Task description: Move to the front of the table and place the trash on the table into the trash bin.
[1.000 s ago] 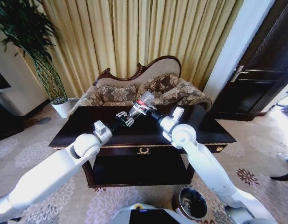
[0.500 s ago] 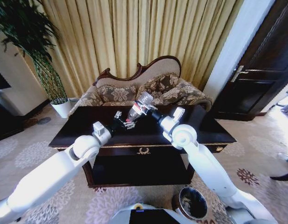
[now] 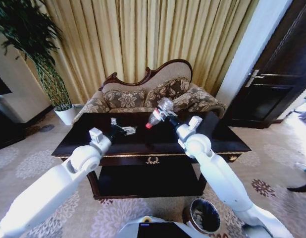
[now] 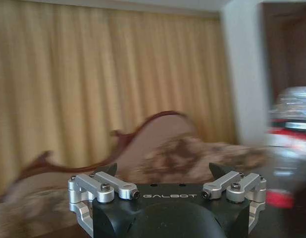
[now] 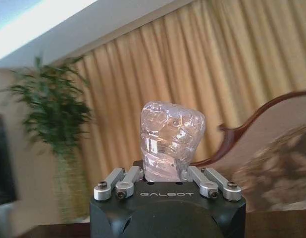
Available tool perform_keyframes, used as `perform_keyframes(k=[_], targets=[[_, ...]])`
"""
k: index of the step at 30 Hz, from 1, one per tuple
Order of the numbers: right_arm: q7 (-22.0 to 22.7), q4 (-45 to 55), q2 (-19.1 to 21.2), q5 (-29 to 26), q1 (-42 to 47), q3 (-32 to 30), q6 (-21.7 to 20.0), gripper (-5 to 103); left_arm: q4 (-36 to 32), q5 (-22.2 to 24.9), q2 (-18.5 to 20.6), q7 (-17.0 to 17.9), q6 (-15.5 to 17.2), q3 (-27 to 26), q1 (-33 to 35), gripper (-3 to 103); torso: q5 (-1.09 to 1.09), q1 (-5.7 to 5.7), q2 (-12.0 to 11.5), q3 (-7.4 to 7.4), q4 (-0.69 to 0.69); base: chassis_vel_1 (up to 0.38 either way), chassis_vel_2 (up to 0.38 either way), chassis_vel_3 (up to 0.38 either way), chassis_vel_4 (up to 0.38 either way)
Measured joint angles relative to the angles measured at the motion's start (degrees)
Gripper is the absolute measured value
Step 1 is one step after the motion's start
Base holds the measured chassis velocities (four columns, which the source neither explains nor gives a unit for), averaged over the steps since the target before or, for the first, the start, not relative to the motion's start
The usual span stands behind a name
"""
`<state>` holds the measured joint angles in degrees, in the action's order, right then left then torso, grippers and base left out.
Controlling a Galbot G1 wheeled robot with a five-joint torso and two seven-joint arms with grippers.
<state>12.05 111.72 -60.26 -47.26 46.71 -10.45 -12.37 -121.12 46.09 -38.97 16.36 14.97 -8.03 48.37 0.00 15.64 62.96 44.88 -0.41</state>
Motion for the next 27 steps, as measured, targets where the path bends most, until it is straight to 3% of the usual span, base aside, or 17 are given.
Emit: perform_keyframes(k=[4, 9, 17, 27], targets=[[0.1, -1.2, 0.9, 5.8, 1.9, -2.9, 1.0, 29, 1.5, 2.6, 0.3, 1.8, 2.6, -5.0, 0.6, 100, 0.00, 0.00, 0.0, 0.00, 0.01, 0.000, 0.000, 0.000, 0.000], [0.6, -2.2, 3.0, 9.2, 3.3, -7.3, 1.1, 29, 4.8, 4.0, 1.2, 2.3, 4.7, -12.1, 2.4, 100, -0.01, 0.01, 0.0, 0.00, 0.01, 0.000, 0.000, 0.000, 0.000], [1.6, -1.6, 5.2, 10.6, 7.1, -12.6, 0.0, 29, 8.4, 4.9, 4.3, 1.8, 5.8, -22.0, 6.0, 100, 0.00, 0.00, 0.0, 0.00, 0.00, 0.000, 0.000, 0.000, 0.000], [2.4, 0.9, 6.0, 10.5, 10.1, -15.0, -0.8, 29, 12.1, 6.4, 5.9, 0.6, 6.6, -27.2, 8.0, 100, -0.01, 0.02, 0.0, 0.00, 0.02, 0.000, 0.000, 0.000, 0.000]])
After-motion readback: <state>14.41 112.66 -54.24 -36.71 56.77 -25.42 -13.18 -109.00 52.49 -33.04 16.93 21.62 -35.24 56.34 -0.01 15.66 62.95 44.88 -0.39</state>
